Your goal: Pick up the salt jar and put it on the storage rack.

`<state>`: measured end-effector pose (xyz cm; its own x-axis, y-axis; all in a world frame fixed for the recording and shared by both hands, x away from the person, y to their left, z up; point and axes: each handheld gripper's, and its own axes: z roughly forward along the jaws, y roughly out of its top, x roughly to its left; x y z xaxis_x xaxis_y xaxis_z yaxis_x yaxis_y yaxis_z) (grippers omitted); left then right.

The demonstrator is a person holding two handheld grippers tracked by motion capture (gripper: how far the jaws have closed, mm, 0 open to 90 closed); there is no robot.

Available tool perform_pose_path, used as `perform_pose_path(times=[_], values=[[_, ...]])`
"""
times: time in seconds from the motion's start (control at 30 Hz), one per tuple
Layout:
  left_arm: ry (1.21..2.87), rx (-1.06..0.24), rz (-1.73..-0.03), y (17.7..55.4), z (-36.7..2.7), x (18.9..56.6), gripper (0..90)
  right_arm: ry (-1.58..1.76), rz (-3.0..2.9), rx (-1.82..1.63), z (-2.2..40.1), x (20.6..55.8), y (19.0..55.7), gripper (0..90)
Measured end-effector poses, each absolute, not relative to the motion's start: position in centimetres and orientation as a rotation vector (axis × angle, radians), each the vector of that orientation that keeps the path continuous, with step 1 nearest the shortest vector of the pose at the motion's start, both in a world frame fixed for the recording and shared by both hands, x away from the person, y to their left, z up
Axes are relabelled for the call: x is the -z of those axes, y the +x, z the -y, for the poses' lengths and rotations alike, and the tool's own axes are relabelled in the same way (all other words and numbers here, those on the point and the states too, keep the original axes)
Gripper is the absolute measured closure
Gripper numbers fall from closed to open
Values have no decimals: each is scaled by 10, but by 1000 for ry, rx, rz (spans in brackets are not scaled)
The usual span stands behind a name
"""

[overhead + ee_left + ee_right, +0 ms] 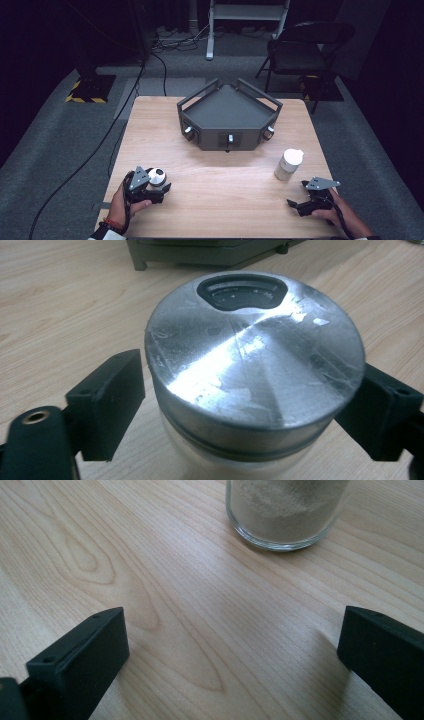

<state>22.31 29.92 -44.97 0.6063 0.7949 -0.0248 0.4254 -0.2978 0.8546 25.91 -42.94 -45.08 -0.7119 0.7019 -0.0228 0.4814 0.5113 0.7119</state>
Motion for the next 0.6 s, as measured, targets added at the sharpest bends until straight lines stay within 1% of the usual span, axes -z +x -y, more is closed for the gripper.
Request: perform_pose_path(times=[0.13, 0.2, 0.23, 0.6], values=[[1920, -502, -969, 224, -301, 452, 244, 990, -2449, -1011, 429, 451, 259, 0], [1907, -498, -976, 224, -301, 454, 258, 990, -2449, -1011, 429, 451, 259, 0], [1899, -494, -983, 224, -301, 455, 297, 991, -2449, -1011, 429, 451, 259, 0], [1892, -484, -980, 225, -302, 455, 302, 990, -2449, -1011, 429, 451, 259, 0]])
